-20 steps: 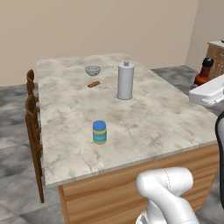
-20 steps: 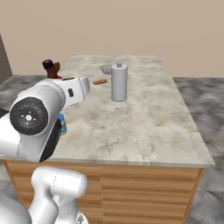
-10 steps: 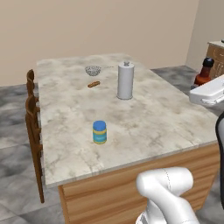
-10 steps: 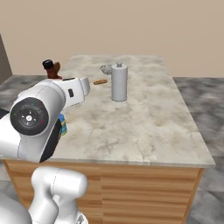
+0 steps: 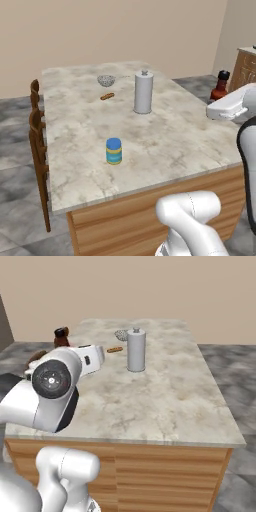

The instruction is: Move the mayonnaise and condiment bottle from the cabinet to the dining counter.

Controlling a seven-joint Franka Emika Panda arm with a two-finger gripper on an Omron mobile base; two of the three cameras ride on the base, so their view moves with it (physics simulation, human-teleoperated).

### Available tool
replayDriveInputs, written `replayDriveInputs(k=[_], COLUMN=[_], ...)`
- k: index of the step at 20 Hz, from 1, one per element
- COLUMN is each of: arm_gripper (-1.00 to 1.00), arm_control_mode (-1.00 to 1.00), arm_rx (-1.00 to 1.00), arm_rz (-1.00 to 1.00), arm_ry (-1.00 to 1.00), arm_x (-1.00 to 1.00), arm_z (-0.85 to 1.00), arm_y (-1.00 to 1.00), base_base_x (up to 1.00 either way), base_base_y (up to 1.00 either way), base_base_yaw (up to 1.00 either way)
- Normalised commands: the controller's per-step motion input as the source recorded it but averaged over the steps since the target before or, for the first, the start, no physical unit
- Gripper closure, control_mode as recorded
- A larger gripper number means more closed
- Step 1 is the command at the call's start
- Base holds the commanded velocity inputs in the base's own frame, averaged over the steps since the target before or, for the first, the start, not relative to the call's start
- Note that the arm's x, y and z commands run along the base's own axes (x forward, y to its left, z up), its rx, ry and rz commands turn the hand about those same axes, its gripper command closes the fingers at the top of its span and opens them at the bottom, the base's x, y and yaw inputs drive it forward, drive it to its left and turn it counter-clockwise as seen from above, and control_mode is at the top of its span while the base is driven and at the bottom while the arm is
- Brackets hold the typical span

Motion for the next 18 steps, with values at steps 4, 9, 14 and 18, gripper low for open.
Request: replayDriveInputs(k=[4, 9, 14, 18], arm_gripper=[1.0, 1.0, 1.0, 1.0], arm_control_mode=[-1.0, -1.0, -1.0, -1.0], arm_rx=[0.0, 0.0, 0.0, 0.0], arm_rz=[0.17, 0.18, 0.17, 0.14], arm_ry=[0.07, 0.09, 0.13, 0.03], arm_x=[0.55, 0.79, 0.78, 0.49], arm_z=[-0.3, -0.44, -0.52, -0.57], arm_y=[0.02, -0.06, -0.02, -0.01], base_base_x=[0.0, 0.0, 0.0, 0.0], base_base_y=[0.0, 0.0, 0.0, 0.0], base_base_yaw=[0.0, 0.0, 0.0, 0.0])
